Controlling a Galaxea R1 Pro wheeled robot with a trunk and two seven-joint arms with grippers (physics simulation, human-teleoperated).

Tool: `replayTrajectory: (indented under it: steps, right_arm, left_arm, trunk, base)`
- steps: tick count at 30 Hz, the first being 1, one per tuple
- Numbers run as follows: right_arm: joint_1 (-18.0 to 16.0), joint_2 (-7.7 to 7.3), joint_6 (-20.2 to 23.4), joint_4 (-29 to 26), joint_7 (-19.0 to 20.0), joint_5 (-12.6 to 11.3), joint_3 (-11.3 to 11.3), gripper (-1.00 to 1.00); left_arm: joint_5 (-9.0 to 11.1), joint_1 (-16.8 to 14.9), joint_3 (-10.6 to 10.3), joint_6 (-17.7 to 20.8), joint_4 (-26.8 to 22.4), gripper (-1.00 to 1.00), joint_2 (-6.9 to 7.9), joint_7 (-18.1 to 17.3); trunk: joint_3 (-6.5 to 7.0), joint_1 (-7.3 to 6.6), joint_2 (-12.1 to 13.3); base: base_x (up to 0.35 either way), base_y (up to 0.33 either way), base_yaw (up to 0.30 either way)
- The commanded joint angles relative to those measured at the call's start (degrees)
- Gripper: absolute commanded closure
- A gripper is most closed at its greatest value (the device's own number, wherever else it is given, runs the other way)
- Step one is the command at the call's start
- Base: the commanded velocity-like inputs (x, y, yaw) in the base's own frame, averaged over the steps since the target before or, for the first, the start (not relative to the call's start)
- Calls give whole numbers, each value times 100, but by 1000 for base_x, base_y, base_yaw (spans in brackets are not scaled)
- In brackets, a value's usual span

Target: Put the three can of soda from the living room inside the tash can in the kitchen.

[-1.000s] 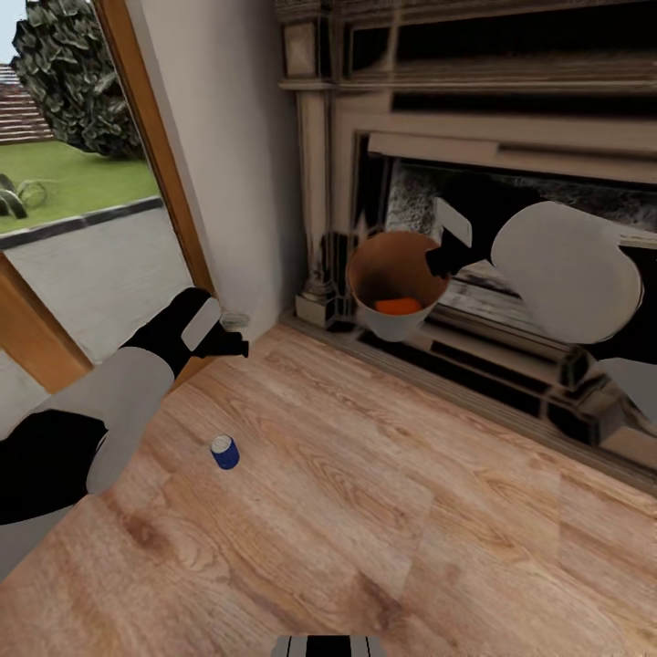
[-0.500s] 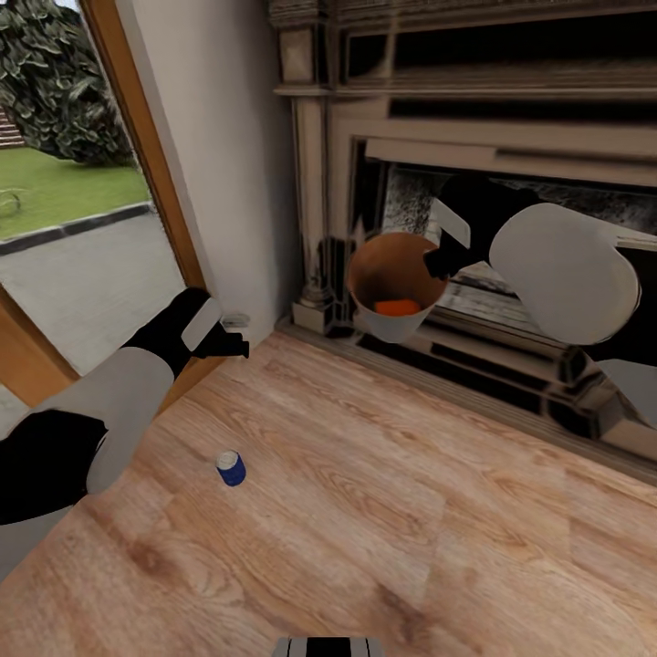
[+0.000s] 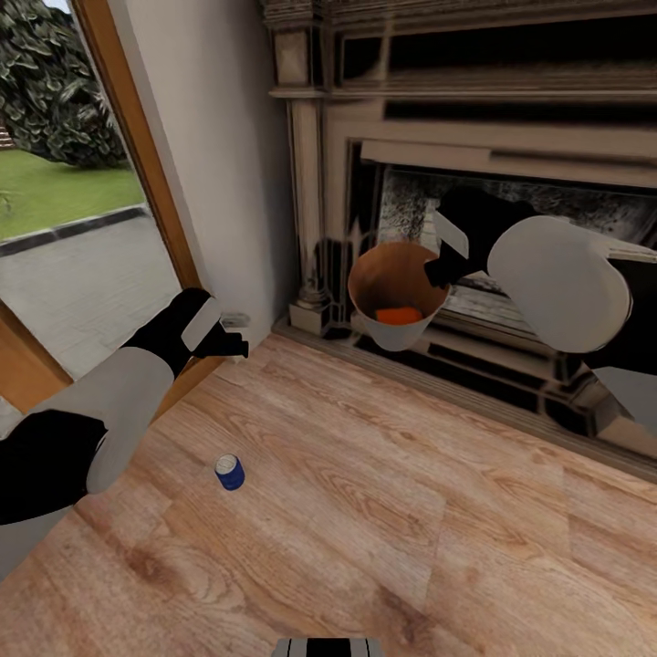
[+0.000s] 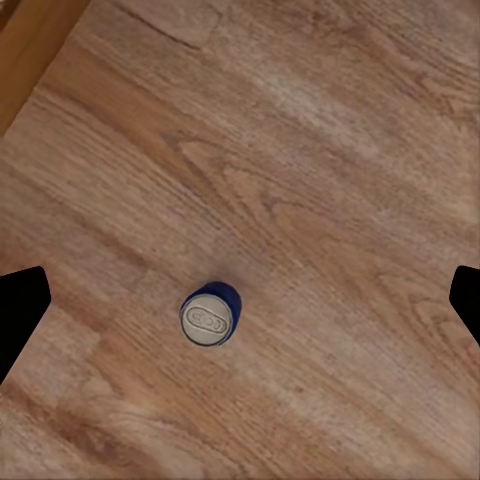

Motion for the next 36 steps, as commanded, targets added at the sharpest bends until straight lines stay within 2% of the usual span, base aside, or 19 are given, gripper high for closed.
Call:
replayTrajectory:
  steps: [1, 12, 26, 32, 36]
  right_arm:
    - [6, -2, 1, -9, 7, 32, -19, 100]
    - [148, -4, 1, -9, 7, 24, -20, 100]
    - [192, 4, 1, -9, 7, 23, -15, 100]
    - [198, -1, 1, -9, 7, 25, -12, 100]
    - [207, 6, 1, -9, 7, 29, -11, 100]
  left_arm:
    - [-2, 0, 0, 0, 3, -100, 0, -1]
    - [-1, 8, -8, 0, 10, -100, -8, 27]
    - [-1, 15, -10, 0, 14, -100, -9, 21]
    - [0, 31, -17, 0, 9, -100, -10, 24]
    - [-5, 34, -17, 0, 8, -100, -12, 22]
  trunk:
    - [1, -1, -1]
    - [1, -1, -1]
    - [277, -37, 18]
    - [240, -37, 18]
    - [121, -27, 13]
  base:
    - [0, 1, -1]
    - [0, 0, 0]
    - [0, 0, 0]
    - [0, 0, 0]
    - [0, 0, 0]
